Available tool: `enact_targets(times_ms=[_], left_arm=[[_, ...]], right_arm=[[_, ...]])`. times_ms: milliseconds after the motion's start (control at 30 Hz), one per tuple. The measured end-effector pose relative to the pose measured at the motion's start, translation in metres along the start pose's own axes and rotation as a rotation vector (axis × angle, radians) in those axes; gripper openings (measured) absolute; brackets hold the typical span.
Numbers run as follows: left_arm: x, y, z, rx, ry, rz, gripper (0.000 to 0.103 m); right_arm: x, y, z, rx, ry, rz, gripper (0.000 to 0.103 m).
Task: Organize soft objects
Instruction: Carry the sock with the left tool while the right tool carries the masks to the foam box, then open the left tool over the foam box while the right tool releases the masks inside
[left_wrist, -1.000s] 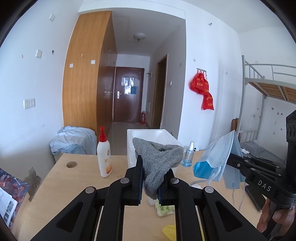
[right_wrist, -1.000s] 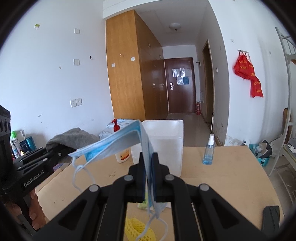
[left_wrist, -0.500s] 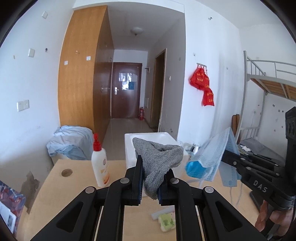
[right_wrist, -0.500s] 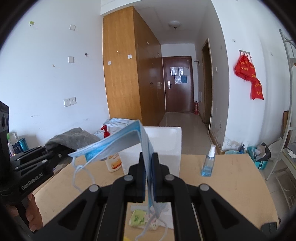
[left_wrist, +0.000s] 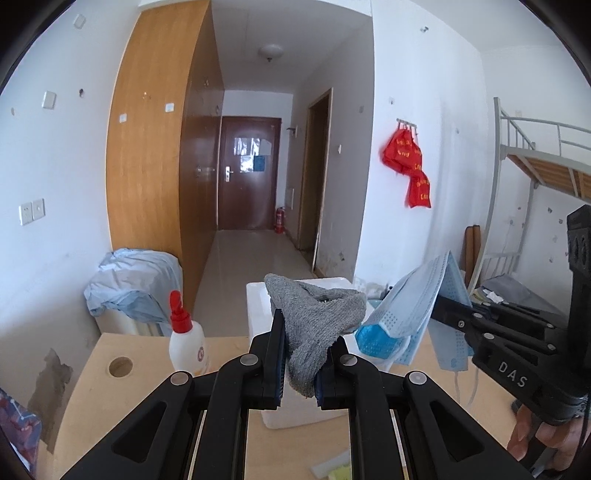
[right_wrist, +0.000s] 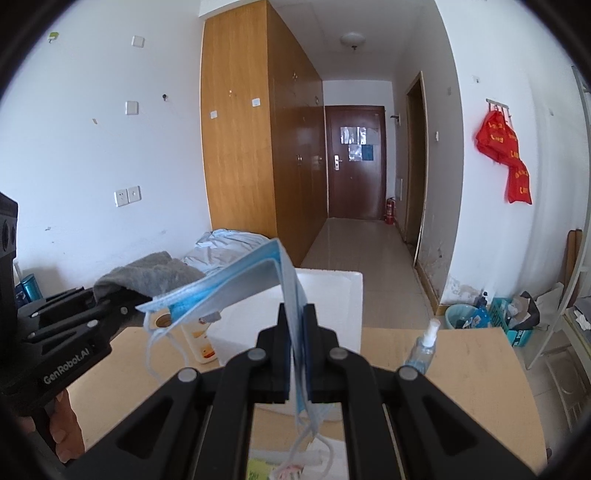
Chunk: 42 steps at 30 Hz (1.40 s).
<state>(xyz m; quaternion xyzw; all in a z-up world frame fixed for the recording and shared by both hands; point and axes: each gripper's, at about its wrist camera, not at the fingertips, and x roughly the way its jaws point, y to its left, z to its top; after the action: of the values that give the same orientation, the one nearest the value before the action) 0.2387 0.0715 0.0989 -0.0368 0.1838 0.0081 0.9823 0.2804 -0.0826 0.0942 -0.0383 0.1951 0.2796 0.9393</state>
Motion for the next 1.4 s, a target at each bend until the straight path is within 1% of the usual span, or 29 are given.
enact_targets(times_ms=[367,667,800,867,1033,1233,1367,1400], left_arm=[[0.057,0.015,0.018,-0.016,0.022,-0.025,0.013],[0.1,0.014,0.026,-0.009,0.046,-0.057,0.013],[0.116,0.01,0.024,0.008,0.059,-0.064,0.013],[0.12,0.011,0.022,0.006,0.071,-0.08,0.013],[0.122,0.01,0.022,0.029,0.057,-0.091,0.013],[0.132,0.015,0.019,0.04,0.08,-0.1,0.013],[0.133,0.015,0.019,0.035,0.078,-0.079,0.016],[0.134,0.016,0.02,0.036,0.082,-0.077,0.026]], right_arm=[[0.051,-0.013,0.016,0.012,0.029,-0.017,0.008],[0.084,-0.024,0.021,0.025,0.054,-0.016,0.008],[0.089,-0.029,0.018,0.029,0.073,-0.029,0.008],[0.09,-0.032,0.018,0.037,0.08,-0.034,0.008],[0.083,-0.035,0.024,0.048,0.067,-0.039,0.008],[0.08,-0.037,0.028,0.057,0.054,-0.045,0.008],[0.082,-0.037,0.028,0.06,0.053,-0.043,0.008],[0.082,-0.037,0.028,0.059,0.053,-0.043,0.008]])
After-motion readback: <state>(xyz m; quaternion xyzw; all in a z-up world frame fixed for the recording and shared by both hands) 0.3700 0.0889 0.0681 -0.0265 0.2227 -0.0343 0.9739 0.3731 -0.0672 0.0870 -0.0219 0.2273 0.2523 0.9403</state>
